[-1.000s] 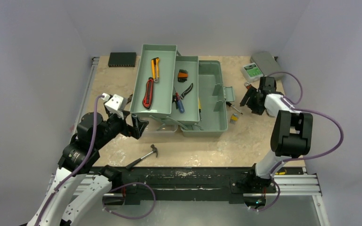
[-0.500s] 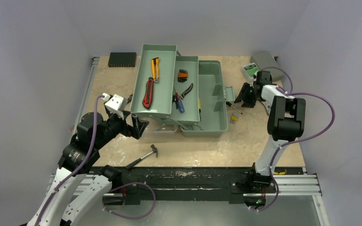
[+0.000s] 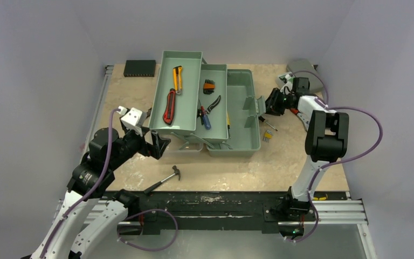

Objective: Pack the tool kit

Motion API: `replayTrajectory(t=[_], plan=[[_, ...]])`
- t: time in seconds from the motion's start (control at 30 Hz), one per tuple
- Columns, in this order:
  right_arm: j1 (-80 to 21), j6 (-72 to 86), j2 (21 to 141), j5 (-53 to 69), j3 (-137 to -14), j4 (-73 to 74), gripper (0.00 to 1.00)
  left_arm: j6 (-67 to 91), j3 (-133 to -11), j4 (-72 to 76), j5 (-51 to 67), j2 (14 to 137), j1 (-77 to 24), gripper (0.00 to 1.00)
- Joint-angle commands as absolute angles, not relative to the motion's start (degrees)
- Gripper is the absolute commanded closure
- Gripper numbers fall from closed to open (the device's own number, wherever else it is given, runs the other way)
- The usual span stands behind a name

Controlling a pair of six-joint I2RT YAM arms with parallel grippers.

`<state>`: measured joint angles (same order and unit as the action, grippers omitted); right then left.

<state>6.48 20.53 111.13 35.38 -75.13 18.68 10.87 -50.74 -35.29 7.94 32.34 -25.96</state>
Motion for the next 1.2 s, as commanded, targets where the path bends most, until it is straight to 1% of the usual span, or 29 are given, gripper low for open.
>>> replayTrajectory(t=[0.0,0.27,0.4,0.53,0.67,0.77,0.9,1.17], plan=[[6.35,19.77,106.24,37.53,-74.47,18.6,0.66,10.11,-51.46,-33.45,8.54,33.17,-26.06,0.05],[1.33,11.35,109.0,17.74,-80.99,29.84,0.65,10.02,-51.51,-33.37,8.71,33.4,-26.06,0.05],[0.59,9.7,111.11,13.52,-83.42,32.25,0.64,10.02,-51.35,-33.49,8.55,33.08,-26.1,0.05],[0.44,6.87,112.88,8.98,-85.49,34.78,0.59,10.02,-51.32,-33.54,8.58,32.87,-26.08,0.05],[-1.89,3.89,114.69,8.01,-86.93,36.28,0.52,10.11,-51.26,-33.58,8.86,32.71,-26.1,0.05],[-2.25,2.15,115.12,9.93,-86.63,35.69,0.48,10.17,-51.25,-33.58,8.94,32.45,-26.07,0.05],[-2.61,0.45,115.16,12.53,-86.23,34.54,0.46,10.2,-51.17,-33.64,9.17,32.35,-26.1,0.05],[-3.76,-3.39,116.9,11.41,-88.02,34.86,0.45,10.28,-51.07,-33.65,9.1,32.04,-26.09,0.05]])
